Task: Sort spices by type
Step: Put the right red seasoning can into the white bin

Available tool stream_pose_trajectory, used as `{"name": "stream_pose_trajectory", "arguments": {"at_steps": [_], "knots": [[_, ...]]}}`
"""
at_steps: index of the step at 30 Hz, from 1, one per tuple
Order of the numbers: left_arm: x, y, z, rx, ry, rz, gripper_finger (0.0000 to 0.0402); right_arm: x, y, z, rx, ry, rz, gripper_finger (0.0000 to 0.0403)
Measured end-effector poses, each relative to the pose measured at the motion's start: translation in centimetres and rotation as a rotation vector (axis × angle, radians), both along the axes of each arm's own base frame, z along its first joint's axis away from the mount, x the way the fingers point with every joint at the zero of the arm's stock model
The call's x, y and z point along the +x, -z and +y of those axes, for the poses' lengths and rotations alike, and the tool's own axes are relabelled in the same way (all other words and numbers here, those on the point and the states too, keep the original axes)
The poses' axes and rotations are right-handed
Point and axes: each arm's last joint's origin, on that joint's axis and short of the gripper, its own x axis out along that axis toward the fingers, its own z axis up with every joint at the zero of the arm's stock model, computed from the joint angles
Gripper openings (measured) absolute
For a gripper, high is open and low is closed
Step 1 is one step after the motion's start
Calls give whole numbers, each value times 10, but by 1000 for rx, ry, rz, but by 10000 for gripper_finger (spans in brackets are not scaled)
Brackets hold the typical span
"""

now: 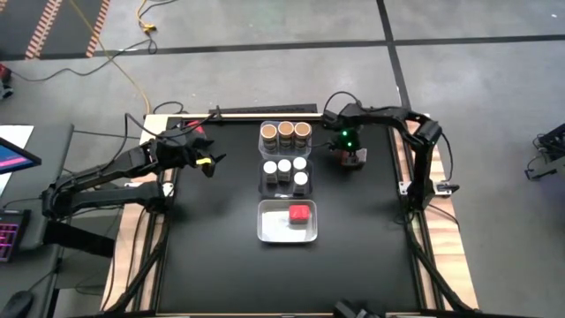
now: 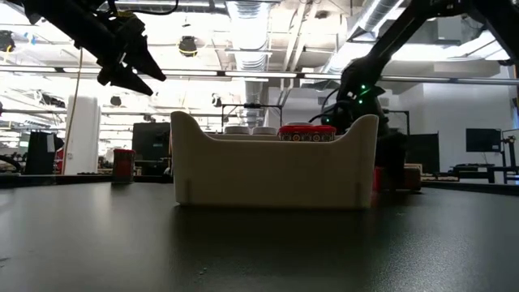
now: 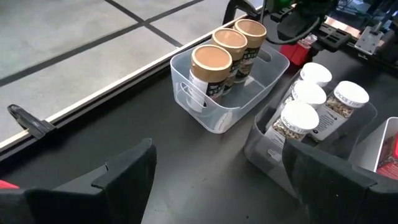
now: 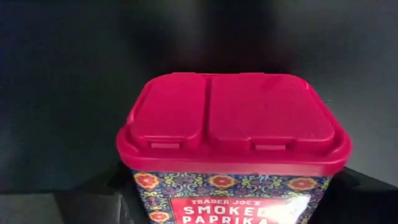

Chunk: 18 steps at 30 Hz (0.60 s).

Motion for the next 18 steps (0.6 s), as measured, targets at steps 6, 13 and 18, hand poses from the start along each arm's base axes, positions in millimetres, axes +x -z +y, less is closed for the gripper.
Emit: {"name": "stream_pose_trajectory", "arguments": {"at_steps": [6, 13, 18], "knots": [[0, 0, 0, 2, 1, 1, 332, -5, -21, 5, -19, 53, -29, 310], [0, 0, 0, 3, 2, 1, 332, -22, -97, 24, -93, 194, -249, 310], [0, 0, 0, 1, 0, -3, 332, -44, -161, 51, -127, 276, -648, 310]]}}
